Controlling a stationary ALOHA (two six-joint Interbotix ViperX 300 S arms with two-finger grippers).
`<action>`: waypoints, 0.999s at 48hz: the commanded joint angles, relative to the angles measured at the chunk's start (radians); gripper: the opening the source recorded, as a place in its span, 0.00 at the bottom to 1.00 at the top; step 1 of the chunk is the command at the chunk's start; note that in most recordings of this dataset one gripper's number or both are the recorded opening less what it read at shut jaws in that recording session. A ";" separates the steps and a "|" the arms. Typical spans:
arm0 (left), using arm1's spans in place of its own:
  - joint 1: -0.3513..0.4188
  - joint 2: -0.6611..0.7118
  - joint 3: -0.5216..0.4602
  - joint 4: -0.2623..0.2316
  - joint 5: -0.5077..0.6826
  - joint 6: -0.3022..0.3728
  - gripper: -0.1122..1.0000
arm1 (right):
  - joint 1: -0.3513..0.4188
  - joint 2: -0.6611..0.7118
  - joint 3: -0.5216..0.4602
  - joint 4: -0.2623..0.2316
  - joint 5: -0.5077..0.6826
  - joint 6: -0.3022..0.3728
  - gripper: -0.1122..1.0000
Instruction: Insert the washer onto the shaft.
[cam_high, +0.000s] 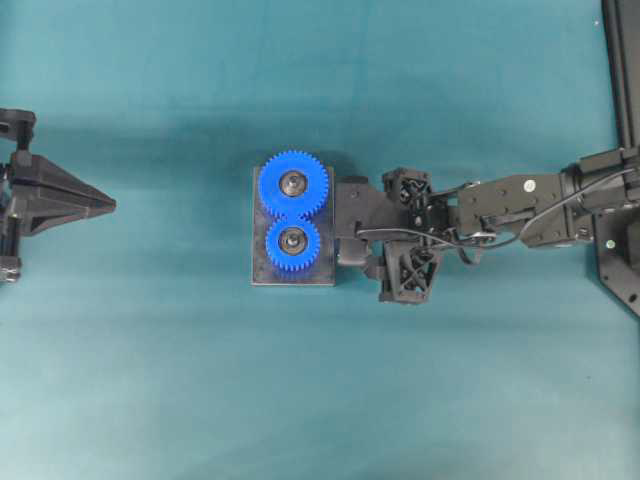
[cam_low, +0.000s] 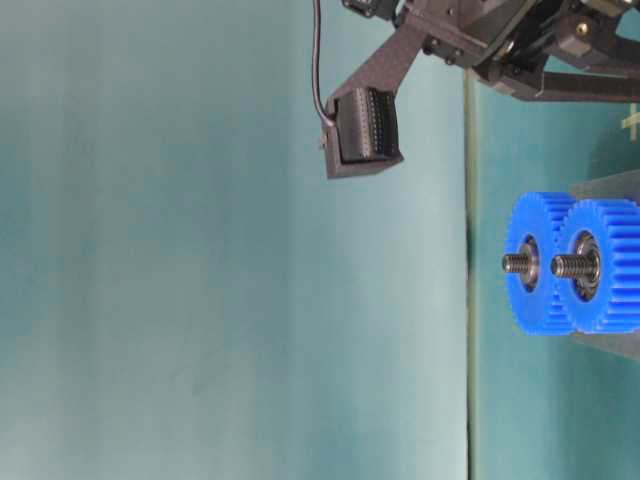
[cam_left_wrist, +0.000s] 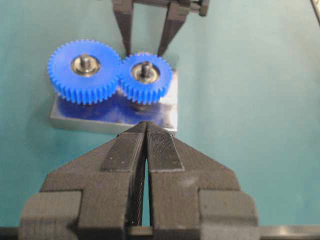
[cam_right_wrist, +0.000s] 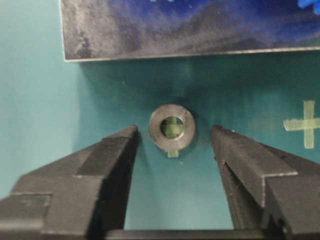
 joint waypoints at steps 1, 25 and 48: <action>0.003 0.008 -0.028 0.003 -0.008 -0.002 0.11 | 0.002 0.002 -0.017 0.000 -0.008 0.012 0.62; 0.003 0.008 -0.031 0.003 -0.009 -0.006 0.11 | -0.002 -0.115 -0.078 0.003 0.072 0.061 0.38; 0.003 0.008 -0.028 0.003 -0.011 -0.006 0.11 | -0.006 -0.112 -0.255 0.000 0.206 0.054 0.38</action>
